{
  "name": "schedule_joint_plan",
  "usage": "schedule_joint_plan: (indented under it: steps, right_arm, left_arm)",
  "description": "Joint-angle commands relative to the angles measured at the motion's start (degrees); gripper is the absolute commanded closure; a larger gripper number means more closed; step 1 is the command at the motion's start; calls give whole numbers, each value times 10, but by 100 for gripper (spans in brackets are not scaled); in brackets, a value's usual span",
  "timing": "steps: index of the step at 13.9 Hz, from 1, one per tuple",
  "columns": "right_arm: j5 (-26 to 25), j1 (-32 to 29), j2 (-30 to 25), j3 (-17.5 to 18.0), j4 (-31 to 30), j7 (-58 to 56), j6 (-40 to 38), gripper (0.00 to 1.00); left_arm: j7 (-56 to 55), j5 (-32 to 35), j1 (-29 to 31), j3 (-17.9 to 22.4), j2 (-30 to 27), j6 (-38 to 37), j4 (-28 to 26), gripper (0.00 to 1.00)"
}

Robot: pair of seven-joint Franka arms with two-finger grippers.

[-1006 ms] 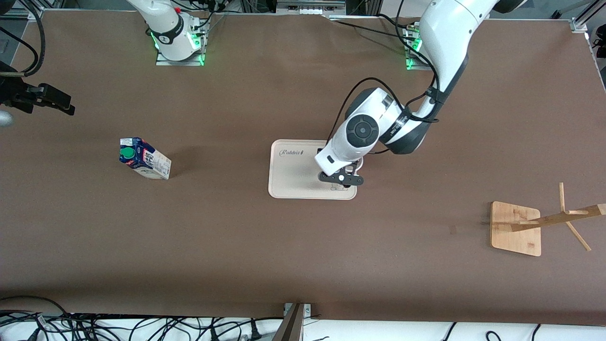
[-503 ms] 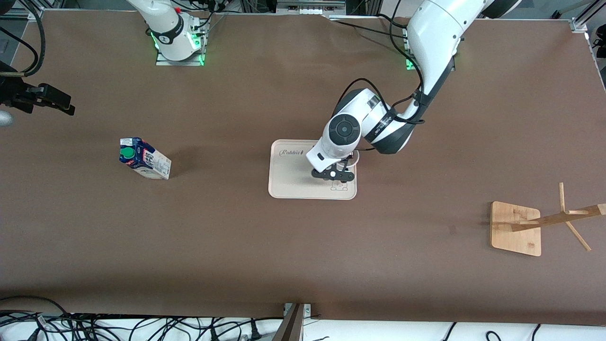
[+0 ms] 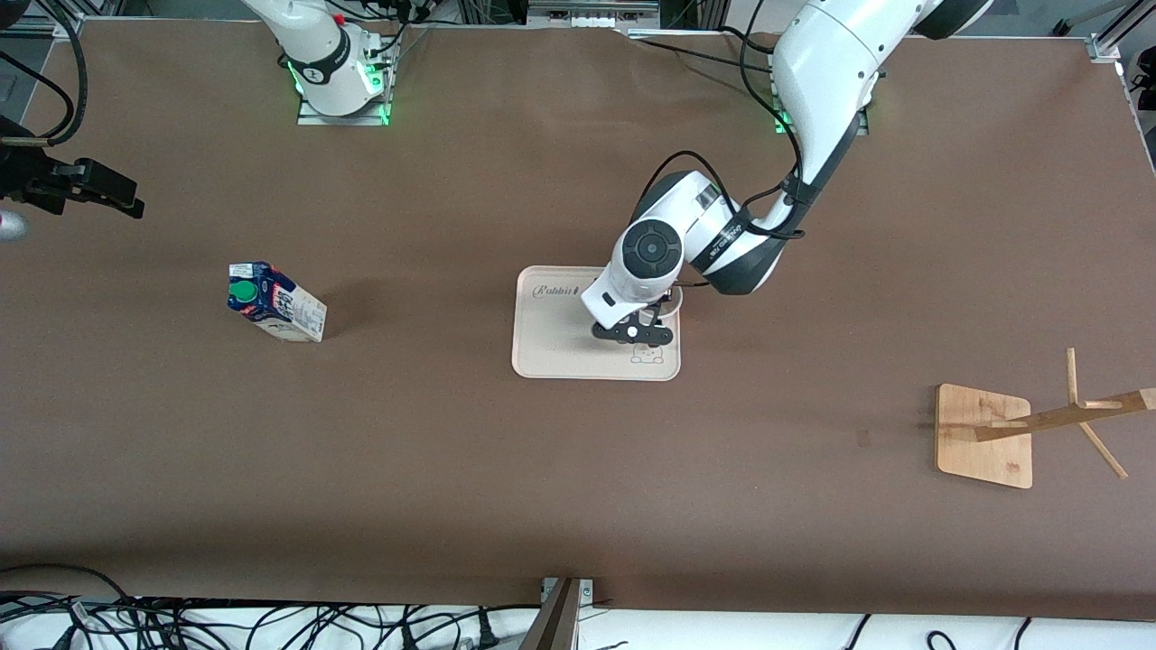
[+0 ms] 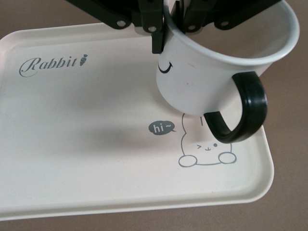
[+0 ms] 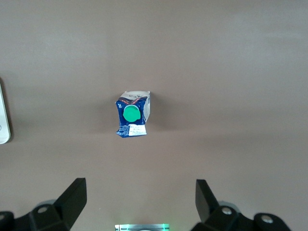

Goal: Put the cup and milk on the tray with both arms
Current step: 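Lower the mug onto the tray while the right gripper reaches the carton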

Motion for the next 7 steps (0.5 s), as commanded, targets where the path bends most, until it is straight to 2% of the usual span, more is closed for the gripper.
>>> schedule_joint_plan:
  steps: [1,3,4,5,6,7]
  right_arm:
    - [-1,-7,21,5,10,-1,-11,0]
    - [-13,-5,26,7,15,2,-11,0]
    - [-14,-5,25,8,15,-2,-19,0]
    - [-9,-6,26,8,15,-2,-27,0]
    - [-8,-5,32,8,14,0,-19,0]
    - [-10,-5,51,8,15,0,-19,0]
  left_arm:
    - [-10,14,-10,6,23,3,20,100]
    - [-10,14,-12,6,24,4,21,100]
    - [-10,14,-12,6,24,4,21,90]
    - [-10,14,-12,6,24,4,27,33]
    - [-10,14,-12,7,22,4,30,0]
    - [-10,12,-11,7,18,3,32,0]
